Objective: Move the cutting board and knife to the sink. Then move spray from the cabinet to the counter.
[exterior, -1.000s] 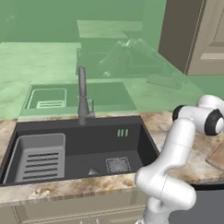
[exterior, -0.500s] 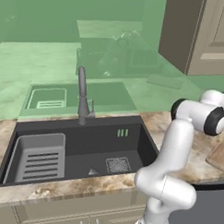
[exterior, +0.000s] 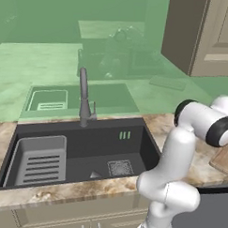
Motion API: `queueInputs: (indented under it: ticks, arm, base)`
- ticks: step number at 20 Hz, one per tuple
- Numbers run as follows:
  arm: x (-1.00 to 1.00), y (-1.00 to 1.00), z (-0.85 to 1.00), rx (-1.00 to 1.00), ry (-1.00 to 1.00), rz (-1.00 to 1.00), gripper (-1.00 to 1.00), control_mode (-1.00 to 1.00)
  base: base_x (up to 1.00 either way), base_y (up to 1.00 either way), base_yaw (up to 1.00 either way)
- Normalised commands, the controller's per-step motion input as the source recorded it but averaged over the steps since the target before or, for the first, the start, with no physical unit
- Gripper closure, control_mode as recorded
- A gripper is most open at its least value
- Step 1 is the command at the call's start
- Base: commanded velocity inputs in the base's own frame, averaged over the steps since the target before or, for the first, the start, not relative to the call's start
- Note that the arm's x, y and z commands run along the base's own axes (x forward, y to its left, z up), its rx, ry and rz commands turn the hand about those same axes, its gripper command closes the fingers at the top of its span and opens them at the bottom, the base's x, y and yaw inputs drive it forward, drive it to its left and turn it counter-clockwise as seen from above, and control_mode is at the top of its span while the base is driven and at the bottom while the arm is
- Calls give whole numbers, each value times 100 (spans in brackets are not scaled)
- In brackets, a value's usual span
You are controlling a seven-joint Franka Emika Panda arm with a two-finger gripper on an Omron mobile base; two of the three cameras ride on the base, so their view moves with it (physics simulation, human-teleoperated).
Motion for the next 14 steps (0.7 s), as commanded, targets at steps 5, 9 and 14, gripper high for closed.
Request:
queueInputs:
  ticks: [5,9,14]
  arm:
    - [-87,0,31,0,0,-17,-100,-100]
    - [-89,4,4,0,0,-9,-100,-100]
    - [-98,14,1,5,0,-2,-100,-100]
  base:
    - [0,0,0]
    - [0,0,0]
    - [0,0,0]
